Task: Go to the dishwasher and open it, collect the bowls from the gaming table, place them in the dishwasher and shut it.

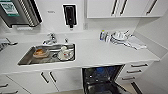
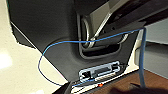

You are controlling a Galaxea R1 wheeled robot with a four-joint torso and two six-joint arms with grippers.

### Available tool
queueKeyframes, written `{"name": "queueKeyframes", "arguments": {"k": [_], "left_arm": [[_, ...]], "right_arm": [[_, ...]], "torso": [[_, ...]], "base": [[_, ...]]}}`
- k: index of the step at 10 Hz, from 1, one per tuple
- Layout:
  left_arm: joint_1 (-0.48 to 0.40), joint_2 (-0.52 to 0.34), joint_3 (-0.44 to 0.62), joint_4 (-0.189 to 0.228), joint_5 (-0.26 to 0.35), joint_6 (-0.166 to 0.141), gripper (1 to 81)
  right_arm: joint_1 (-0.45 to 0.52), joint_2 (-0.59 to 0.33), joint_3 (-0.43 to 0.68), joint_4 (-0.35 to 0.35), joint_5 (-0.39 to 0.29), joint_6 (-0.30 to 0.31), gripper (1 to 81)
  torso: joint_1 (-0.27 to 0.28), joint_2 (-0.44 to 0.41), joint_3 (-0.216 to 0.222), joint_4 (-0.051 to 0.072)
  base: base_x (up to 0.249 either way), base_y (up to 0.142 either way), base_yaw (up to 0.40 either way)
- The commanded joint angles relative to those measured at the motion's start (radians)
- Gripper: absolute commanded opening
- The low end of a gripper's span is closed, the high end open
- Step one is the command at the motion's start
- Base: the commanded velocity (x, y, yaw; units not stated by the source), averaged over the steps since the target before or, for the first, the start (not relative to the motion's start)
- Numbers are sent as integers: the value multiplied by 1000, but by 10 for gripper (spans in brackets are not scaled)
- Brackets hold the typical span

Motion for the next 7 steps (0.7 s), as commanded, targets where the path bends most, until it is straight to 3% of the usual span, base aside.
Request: {"name": "queueKeyframes", "arguments": {"k": [1, 3, 4, 7], "left_arm": [[13, -5, 6, -8, 84, -4, 811], [11, -5, 6, -9, 84, -4, 811], [11, -5, 6, -9, 84, -4, 811], [13, -3, 6, -8, 84, -4, 811]], "right_arm": [[107, -25, -100, 293, -28, 13, 811], [109, 10, -201, 386, -34, 16, 811], [103, 43, -295, 431, -66, 22, 811], [95, 125, -552, 461, -204, 24, 811]], "torso": [[64, -99, 0, 0], [111, -174, 0, 0], [134, -211, 0, 0], [204, -325, 1, 0]], "base": [[0, 0, 0], [0, 0, 0], [0, 0, 0], [0, 0, 0]]}}
